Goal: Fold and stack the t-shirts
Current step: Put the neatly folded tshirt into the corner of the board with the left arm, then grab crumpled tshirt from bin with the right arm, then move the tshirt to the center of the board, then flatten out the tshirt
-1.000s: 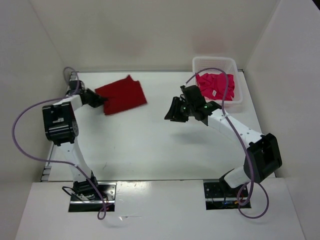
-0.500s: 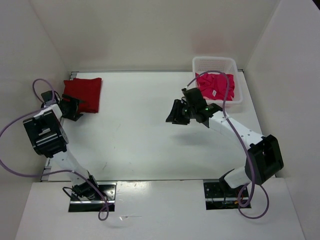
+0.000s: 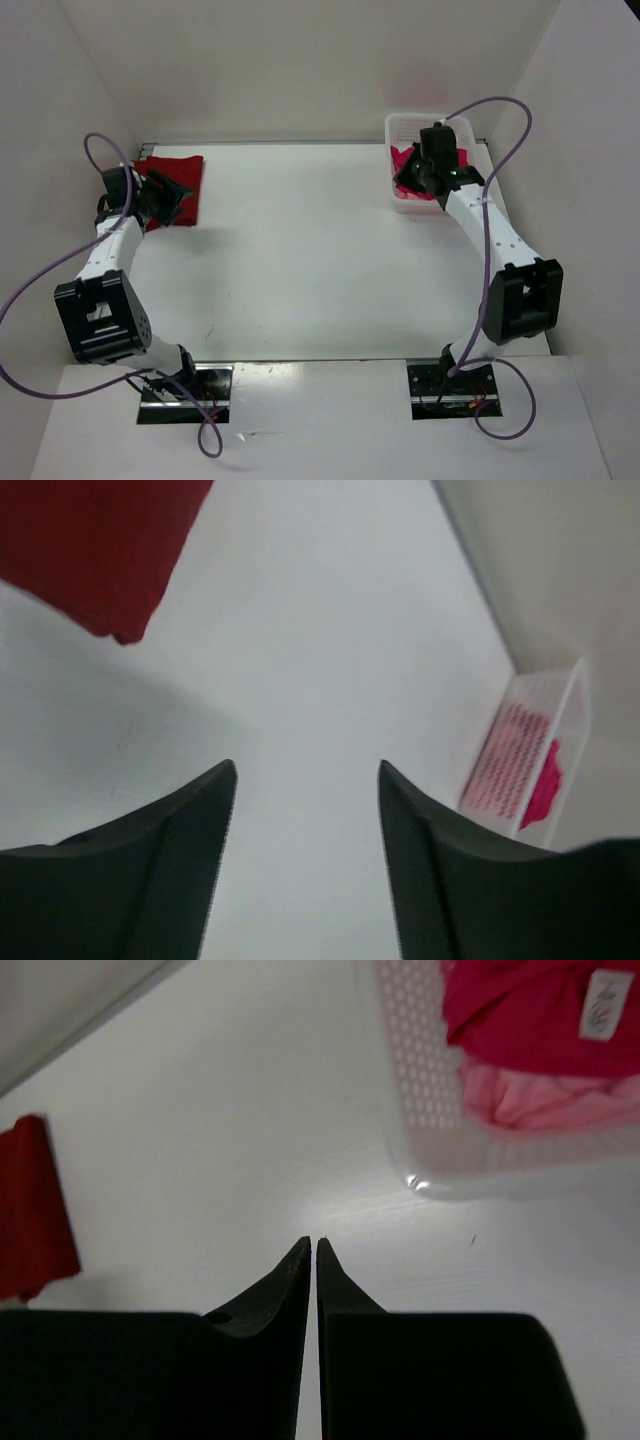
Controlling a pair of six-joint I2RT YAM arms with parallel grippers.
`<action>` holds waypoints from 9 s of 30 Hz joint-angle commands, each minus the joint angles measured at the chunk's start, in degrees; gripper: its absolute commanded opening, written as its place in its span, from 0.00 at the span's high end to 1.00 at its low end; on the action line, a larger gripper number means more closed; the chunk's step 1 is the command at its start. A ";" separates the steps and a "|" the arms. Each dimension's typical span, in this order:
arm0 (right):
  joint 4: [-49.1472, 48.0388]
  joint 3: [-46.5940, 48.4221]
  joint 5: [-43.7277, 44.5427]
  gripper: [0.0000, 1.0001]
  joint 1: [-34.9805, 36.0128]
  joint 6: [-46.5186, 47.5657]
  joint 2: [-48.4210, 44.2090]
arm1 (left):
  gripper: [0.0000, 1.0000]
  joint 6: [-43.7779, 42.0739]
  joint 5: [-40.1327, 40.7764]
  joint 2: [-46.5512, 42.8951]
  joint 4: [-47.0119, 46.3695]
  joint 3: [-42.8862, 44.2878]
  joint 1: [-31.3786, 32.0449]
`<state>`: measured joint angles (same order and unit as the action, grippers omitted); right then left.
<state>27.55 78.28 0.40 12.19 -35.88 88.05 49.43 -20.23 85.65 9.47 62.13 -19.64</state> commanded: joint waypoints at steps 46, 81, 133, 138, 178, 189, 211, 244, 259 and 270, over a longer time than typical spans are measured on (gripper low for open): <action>-2.92 35.52 -17.07 1.00 -1.75 2.58 -3.32 | 0.47 -3.47 -16.41 -4.00 4.51 -1.40 22.55; -9.52 -26.68 -8.31 0.79 23.13 -10.69 -6.41 | 0.18 -17.17 0.45 -3.82 19.44 -10.00 10.49; -3.55 -10.45 -14.13 1.00 4.51 1.43 -7.95 | 0.88 -21.66 -1.39 -5.51 28.42 7.75 14.80; -3.56 0.54 -7.44 1.00 5.12 2.04 7.46 | 0.79 -21.66 2.55 10.37 22.88 9.23 14.80; -22.20 -23.70 -4.02 1.00 26.75 -21.08 10.33 | 0.86 -8.74 -8.25 9.02 6.77 -9.75 12.87; 3.89 -18.00 -2.32 1.00 18.06 -11.94 -23.43 | 1.00 -14.70 -13.26 -0.83 24.00 8.66 8.85; -1.96 -35.92 -11.59 0.99 18.47 -15.89 -29.10 | 0.89 -20.26 -2.62 -5.58 31.23 2.29 4.87; -7.07 8.75 -1.27 0.52 6.35 -5.87 23.14 | 0.89 -21.13 -5.87 -0.57 28.58 4.93 6.45; -21.13 -14.13 -8.67 0.44 29.65 -16.07 20.13 | 0.89 -20.60 -7.02 0.49 27.35 7.04 8.56; -15.87 -3.39 -4.10 1.00 23.44 -14.32 29.21 | 0.86 -20.60 -2.72 0.49 28.05 8.79 9.09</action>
<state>8.10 73.23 -7.84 40.66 -52.66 116.88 29.95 -24.56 85.43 37.89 68.01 -10.76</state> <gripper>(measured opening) 0.027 0.125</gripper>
